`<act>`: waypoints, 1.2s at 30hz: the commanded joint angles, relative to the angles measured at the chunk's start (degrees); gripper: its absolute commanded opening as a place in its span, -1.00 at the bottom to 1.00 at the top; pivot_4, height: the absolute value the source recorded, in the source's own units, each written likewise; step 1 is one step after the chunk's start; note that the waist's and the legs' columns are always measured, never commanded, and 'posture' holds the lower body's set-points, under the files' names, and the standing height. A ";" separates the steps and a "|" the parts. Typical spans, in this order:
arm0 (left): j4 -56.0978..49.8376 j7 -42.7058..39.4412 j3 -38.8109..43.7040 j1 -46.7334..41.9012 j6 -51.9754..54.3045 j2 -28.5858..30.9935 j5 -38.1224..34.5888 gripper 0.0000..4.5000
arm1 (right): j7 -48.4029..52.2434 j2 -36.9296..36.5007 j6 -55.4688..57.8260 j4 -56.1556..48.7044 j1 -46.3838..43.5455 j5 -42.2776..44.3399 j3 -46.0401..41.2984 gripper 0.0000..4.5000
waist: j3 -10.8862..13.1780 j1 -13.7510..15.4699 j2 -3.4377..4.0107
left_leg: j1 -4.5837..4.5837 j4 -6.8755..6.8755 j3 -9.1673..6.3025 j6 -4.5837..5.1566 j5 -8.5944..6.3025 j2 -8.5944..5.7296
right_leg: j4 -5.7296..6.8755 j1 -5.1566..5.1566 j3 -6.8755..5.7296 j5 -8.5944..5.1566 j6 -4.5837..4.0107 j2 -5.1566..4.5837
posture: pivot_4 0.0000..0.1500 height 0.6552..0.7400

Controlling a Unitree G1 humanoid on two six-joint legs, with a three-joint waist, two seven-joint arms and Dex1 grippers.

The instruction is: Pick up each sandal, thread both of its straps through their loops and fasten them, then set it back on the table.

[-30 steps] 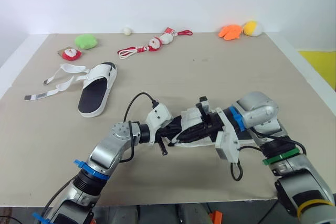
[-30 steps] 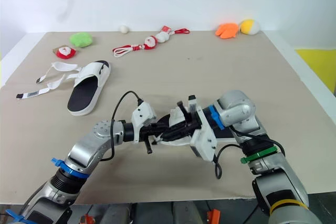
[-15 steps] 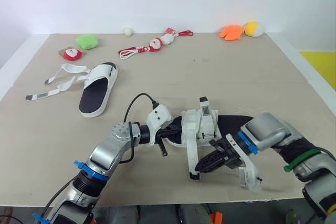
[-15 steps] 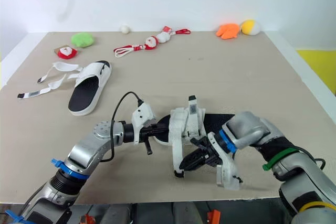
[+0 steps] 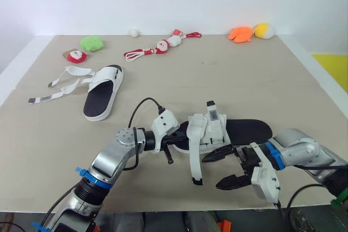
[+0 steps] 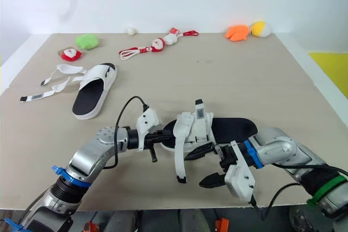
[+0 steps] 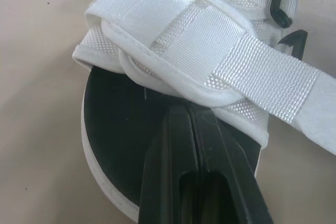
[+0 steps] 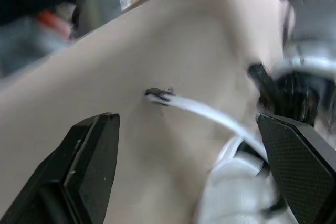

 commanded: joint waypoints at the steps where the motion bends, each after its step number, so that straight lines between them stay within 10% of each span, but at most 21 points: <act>1: 1.21 -0.88 -1.97 0.88 1.24 0.55 0.46 -1.00 | -3.46 -7.34 39.52 -13.89 -0.68 24.06 -5.09 0.97 | -0.03 -0.05 0.05 | -0.01 0.04 0.01 0.00 0.00 0.00 | 0.00 0.00 0.00 0.00 0.00 0.00 | 1.00 1.00; 5: 1.17 -0.87 -1.93 0.93 1.15 0.52 0.53 -1.00 | -11.54 -7.13 71.87 -19.33 -6.79 46.34 -9.26 0.97 | -0.08 -0.02 0.05 | 0.00 0.11 -0.01 0.03 0.02 0.12 | 0.01 -0.01 -0.06 0.06 -0.02 0.11 | 1.00 1.00; 21: 1.23 -0.45 -1.84 0.96 1.02 0.27 0.60 -1.00 | -37.31 11.86 107.80 -17.41 -12.32 61.10 -17.29 0.97 | -0.17 0.01 -0.06 | -0.41 0.18 -0.01 0.11 -0.01 0.09 | -0.07 -0.30 -0.08 0.11 0.27 0.12 | 1.00 1.00; 32: 3.32 0.46 -1.81 1.00 -0.29 0.68 2.05 -1.00 | -38.10 17.97 115.90 -14.95 -16.55 59.18 -21.51 -0.98 | -0.18 0.03 -0.06 | -0.43 0.19 -0.01 0.12 0.00 0.07 | -0.09 -0.29 -0.07 0.13 0.31 0.11 | 1.00 1.00; 36: 3.39 0.54 -1.88 1.07 -0.44 0.60 2.04 -1.00 | -34.76 19.60 117.75 -11.38 -21.62 58.18 -23.20 -0.98 | -0.19 -0.02 -0.06 | -0.40 0.20 -0.01 0.14 0.02 0.10 | -0.09 -0.29 -0.08 0.16 0.32 0.14 | 1.00 1.00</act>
